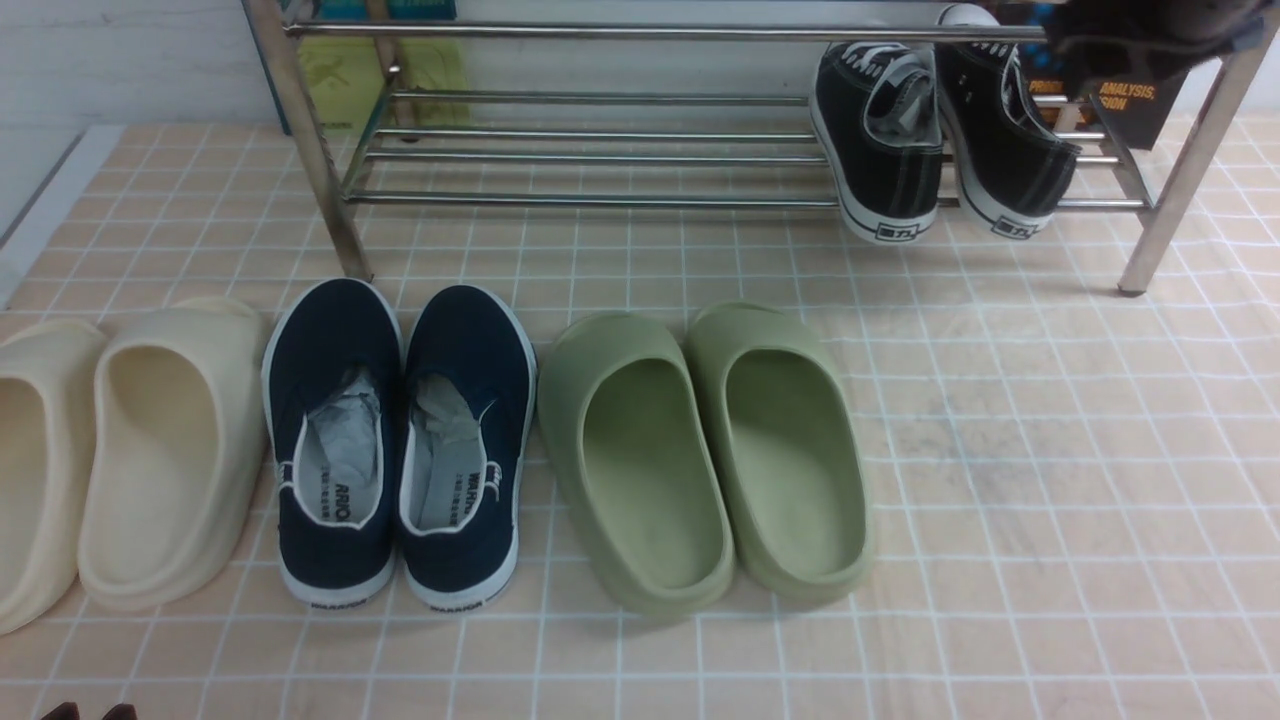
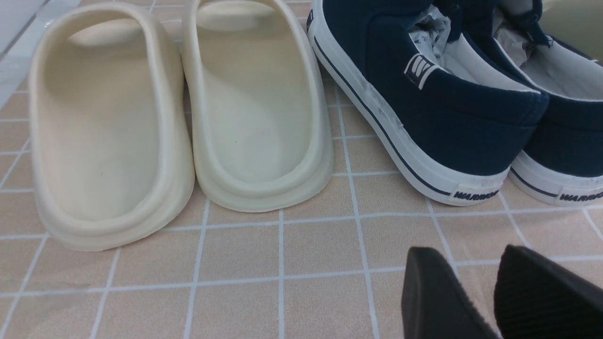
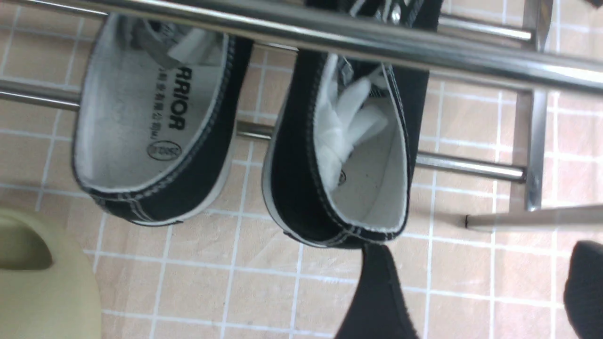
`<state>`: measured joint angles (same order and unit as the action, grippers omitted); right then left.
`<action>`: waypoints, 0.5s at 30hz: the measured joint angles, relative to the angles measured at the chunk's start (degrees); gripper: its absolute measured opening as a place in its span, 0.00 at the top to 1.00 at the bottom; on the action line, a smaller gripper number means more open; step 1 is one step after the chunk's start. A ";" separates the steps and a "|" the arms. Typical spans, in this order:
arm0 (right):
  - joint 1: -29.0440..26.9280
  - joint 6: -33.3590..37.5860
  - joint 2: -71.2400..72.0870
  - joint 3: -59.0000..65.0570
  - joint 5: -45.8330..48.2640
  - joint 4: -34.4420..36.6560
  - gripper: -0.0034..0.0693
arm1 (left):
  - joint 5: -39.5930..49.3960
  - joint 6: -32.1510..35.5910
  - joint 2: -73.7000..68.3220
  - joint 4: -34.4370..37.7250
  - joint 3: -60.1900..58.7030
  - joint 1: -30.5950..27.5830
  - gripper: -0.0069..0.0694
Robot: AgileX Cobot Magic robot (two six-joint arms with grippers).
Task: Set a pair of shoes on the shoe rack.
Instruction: Use the right arm to put a shoe into the shoe rack
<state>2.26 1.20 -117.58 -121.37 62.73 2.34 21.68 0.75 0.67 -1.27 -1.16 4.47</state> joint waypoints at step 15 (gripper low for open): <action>-3.70 0.65 -3.07 11.27 -19.74 15.25 0.44 | 0.00 0.00 0.00 0.00 0.00 0.00 0.60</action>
<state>-1.43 1.85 -120.66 -110.09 42.99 17.60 21.68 0.75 0.67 -1.27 -1.16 4.47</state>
